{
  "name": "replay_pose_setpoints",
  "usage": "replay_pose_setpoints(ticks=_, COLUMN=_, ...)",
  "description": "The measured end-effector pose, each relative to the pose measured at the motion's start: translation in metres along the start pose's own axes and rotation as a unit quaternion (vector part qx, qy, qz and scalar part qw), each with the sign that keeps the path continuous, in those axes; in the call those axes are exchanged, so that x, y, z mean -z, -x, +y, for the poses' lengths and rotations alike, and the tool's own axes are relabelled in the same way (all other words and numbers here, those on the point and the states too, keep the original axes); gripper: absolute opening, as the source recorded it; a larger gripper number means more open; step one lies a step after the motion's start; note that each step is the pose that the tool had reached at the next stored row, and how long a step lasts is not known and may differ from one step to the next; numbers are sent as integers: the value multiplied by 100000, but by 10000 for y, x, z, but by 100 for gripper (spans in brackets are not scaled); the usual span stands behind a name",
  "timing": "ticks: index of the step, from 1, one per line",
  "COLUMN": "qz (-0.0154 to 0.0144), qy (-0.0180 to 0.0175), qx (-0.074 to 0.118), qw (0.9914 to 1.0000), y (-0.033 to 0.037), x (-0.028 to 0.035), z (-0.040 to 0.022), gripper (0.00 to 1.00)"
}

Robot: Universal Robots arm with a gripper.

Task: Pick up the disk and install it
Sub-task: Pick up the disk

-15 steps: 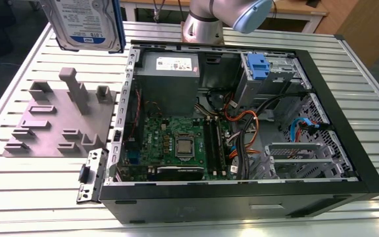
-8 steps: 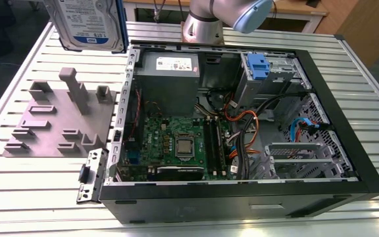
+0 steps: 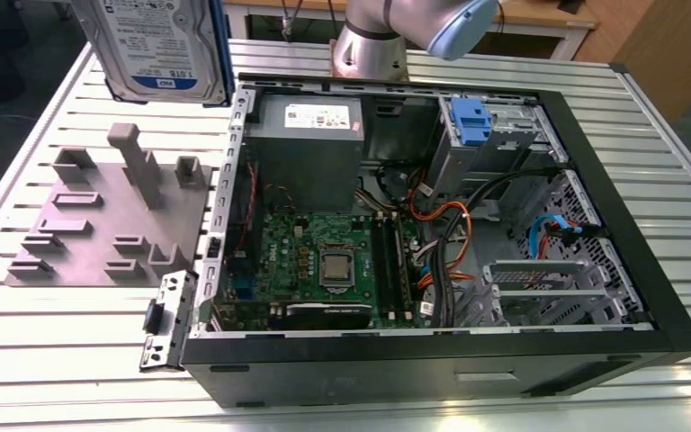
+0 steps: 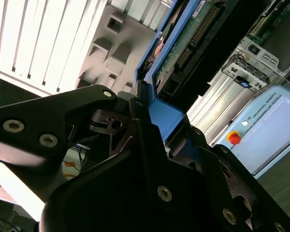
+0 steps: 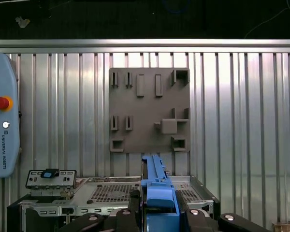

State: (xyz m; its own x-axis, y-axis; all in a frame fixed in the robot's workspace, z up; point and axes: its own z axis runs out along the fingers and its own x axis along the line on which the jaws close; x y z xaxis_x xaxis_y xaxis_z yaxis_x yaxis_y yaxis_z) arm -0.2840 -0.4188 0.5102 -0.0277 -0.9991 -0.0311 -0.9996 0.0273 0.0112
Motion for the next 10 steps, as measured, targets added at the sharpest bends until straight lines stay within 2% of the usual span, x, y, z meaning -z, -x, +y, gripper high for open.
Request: replay_pose_setpoints(ticks=10, qz=3, qy=1, qx=2, qw=100000, y=-4, x=1, z=-98, gripper=37)
